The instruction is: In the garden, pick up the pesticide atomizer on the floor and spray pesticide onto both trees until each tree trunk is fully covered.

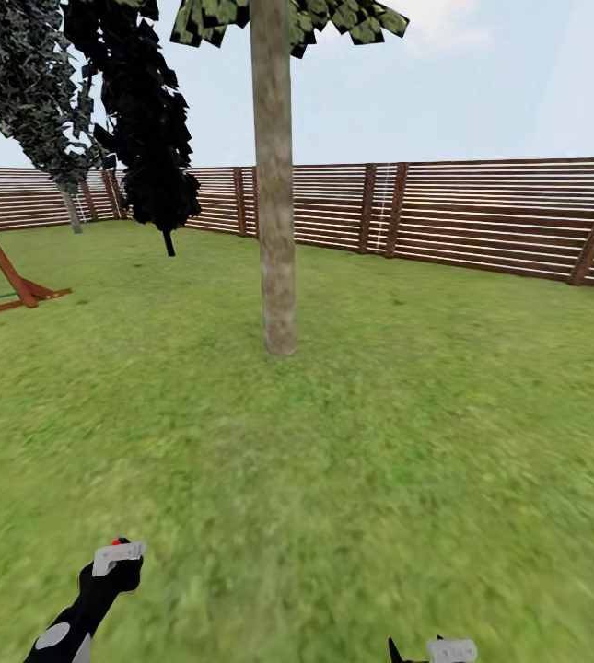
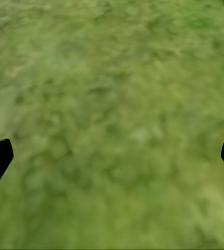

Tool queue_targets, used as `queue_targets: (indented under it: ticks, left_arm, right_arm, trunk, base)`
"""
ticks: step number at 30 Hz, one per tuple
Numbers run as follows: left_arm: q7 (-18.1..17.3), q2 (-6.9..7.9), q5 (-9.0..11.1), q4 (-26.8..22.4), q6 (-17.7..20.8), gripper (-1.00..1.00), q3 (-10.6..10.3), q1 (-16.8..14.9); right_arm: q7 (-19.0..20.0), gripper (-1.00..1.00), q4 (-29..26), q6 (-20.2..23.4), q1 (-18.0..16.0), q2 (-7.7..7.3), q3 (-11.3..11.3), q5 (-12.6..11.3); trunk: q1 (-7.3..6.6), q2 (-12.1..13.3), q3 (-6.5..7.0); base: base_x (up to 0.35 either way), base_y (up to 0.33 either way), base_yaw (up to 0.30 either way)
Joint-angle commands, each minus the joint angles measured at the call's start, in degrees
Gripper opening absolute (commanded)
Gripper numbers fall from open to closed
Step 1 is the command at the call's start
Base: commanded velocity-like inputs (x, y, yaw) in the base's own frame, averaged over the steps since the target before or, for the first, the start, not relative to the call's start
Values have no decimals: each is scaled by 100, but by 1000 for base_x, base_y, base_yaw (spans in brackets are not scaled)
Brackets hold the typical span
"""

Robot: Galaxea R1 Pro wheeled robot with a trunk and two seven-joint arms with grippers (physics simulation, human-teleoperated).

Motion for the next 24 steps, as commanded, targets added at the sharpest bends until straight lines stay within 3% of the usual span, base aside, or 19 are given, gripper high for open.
queue_targets:
  ticks: [1,24]
  left_arm:
    - [1,0,2,-1,0,-100,-2,0]
    - [1,0,2,-1,0,-100,-3,0]
  right_arm:
    - [0,100,0,0,0,0,-2,0]
    - [-1,100,0,0,0,0,-4,0]
  trunk:
    - [0,0,0]
    - [0,0,-14]
  base:
    - [337,0,0]
    - [337,0,23]
